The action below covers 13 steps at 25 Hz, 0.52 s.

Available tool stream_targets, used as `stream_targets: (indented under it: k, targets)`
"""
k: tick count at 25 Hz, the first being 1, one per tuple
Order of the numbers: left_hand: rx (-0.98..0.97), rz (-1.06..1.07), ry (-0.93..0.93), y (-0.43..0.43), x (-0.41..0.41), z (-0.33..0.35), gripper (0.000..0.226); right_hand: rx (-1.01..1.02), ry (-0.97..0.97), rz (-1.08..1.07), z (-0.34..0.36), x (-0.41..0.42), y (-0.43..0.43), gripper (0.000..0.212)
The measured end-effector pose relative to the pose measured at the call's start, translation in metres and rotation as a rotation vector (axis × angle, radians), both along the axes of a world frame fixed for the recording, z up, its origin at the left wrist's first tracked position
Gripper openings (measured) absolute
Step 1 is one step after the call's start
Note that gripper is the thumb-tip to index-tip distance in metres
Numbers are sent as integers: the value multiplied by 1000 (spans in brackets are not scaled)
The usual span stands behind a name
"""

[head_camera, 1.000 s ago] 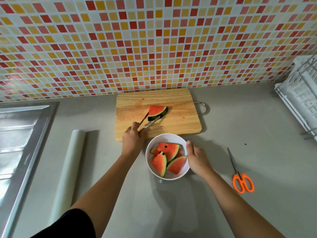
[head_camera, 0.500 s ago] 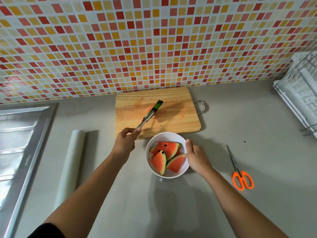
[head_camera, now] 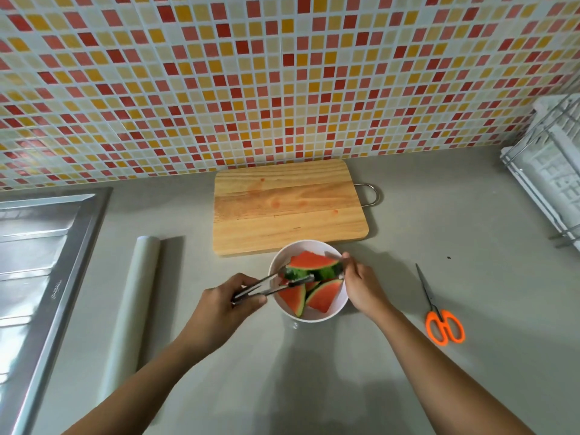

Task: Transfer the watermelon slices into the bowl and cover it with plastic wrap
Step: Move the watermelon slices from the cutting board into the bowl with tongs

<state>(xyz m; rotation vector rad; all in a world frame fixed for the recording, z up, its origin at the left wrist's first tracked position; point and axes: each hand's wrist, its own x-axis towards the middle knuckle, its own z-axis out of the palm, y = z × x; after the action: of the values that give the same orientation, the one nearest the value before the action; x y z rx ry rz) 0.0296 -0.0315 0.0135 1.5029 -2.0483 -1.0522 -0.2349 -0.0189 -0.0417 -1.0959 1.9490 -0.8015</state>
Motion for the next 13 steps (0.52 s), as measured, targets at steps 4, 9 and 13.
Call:
stream_targets:
  k: [4,9,13]
  targets:
    - [-279,-178,-165,2,-14,3,35,1,-20,15,3,-1,1,47]
    - [-410,-189,-260,-10,-9,21,39,13,-34,13,3,-1,2,48]
    - [-503,-208,-277,2,-4,27,39,29,-49,-6,-1,-1,1,50]
